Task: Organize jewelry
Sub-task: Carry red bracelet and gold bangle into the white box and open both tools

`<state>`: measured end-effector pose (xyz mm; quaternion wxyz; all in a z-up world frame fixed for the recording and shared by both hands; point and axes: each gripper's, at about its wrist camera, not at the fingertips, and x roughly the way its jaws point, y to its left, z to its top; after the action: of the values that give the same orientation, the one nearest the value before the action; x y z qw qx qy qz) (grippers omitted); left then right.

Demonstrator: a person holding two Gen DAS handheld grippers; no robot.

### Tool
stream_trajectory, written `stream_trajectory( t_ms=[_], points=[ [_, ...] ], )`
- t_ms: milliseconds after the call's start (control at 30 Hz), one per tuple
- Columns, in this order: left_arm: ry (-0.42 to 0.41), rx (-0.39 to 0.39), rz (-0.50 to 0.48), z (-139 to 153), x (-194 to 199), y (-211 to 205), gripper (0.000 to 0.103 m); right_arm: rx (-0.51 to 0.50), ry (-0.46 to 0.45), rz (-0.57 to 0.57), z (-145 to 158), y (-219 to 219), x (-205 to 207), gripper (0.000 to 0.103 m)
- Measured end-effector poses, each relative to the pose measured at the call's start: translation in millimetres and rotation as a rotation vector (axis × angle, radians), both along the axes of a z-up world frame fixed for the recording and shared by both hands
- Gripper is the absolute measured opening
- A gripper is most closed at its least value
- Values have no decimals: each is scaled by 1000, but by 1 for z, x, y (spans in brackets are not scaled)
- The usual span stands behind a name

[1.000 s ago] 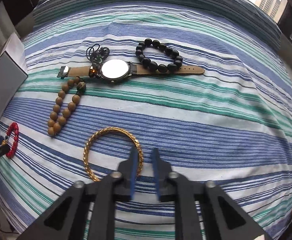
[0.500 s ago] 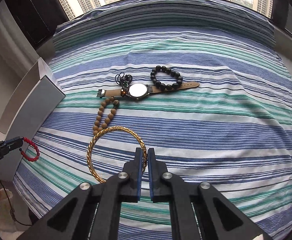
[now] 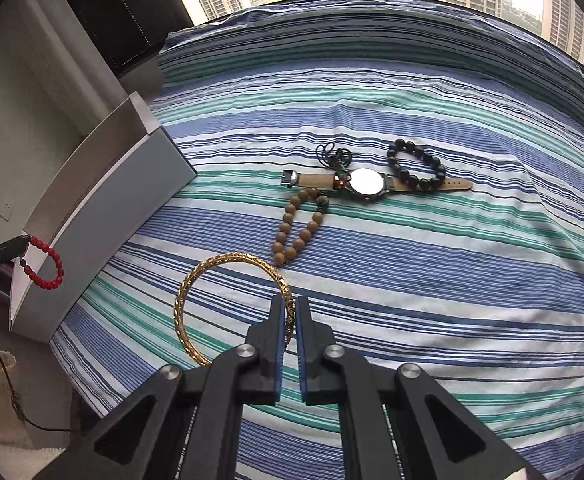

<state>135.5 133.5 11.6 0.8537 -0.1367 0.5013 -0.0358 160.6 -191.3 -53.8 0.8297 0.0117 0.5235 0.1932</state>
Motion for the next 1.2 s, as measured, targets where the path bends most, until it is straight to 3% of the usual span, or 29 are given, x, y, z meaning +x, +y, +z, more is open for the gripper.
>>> stream_trajectory(
  t_ms=[333, 467, 600, 867, 1133, 1200],
  points=[
    [-83, 27, 182, 51, -5, 88, 15, 28, -79, 191, 44, 95, 17, 5],
    [-72, 46, 218, 50, 14, 117, 15, 41, -135, 278, 65, 148, 26, 5],
    [-22, 36, 245, 29, 47, 148, 15, 48, -161, 366, 73, 204, 35, 5],
    [51, 71, 302, -24, 102, 195, 15, 1, -127, 523, 44, 311, 46, 5],
    [89, 138, 320, -58, 123, 206, 16, -78, -62, 585, -9, 372, 50, 7],
    [101, 162, 330, -65, 128, 206, 27, -81, -24, 597, -20, 377, 52, 9]
  ],
)
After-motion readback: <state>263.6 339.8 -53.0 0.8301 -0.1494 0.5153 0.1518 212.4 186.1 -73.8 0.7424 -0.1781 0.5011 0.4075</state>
